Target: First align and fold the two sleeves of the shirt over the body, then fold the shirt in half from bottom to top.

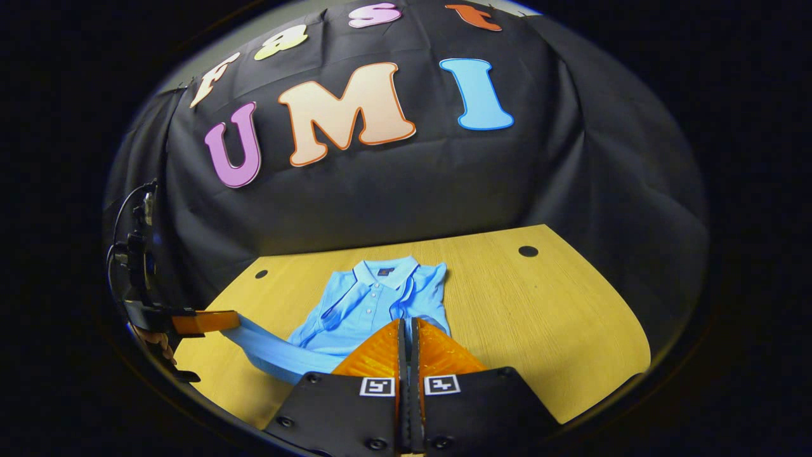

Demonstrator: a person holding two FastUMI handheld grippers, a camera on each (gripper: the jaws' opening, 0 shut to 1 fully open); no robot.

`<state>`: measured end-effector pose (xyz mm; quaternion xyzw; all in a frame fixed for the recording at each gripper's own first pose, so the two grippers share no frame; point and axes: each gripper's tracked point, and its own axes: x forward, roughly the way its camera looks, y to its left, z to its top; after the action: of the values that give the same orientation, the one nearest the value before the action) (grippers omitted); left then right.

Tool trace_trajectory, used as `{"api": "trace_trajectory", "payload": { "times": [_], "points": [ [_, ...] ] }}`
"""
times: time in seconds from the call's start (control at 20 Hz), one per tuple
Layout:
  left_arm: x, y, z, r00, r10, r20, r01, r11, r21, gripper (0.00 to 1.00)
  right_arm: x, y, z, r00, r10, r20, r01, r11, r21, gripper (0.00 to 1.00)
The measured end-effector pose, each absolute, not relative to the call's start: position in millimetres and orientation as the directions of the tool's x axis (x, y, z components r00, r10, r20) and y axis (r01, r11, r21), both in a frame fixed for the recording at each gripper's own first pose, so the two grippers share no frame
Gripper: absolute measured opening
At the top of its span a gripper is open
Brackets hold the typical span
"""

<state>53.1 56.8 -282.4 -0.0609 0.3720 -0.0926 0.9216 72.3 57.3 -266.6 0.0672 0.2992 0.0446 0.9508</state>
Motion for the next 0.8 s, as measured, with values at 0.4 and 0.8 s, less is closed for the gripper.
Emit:
{"api": "trace_trajectory", "payload": {
  "times": [0.4, 0.8],
  "points": [
    [148.8, 55.8, -294.1, 0.732, -0.224, -0.644, 0.110, 0.971, -0.213, 0.00, 167.7, 65.8, -290.1, 0.835, 0.079, -0.544, -0.010, 0.992, 0.127, 0.02],
    [229.6, 48.0, -339.1, 0.736, -0.231, -0.636, 0.141, 0.972, -0.190, 0.00, 252.4, 55.3, -349.2, 0.827, -0.021, -0.561, 0.121, 0.983, 0.142, 0.02]
  ]
}}
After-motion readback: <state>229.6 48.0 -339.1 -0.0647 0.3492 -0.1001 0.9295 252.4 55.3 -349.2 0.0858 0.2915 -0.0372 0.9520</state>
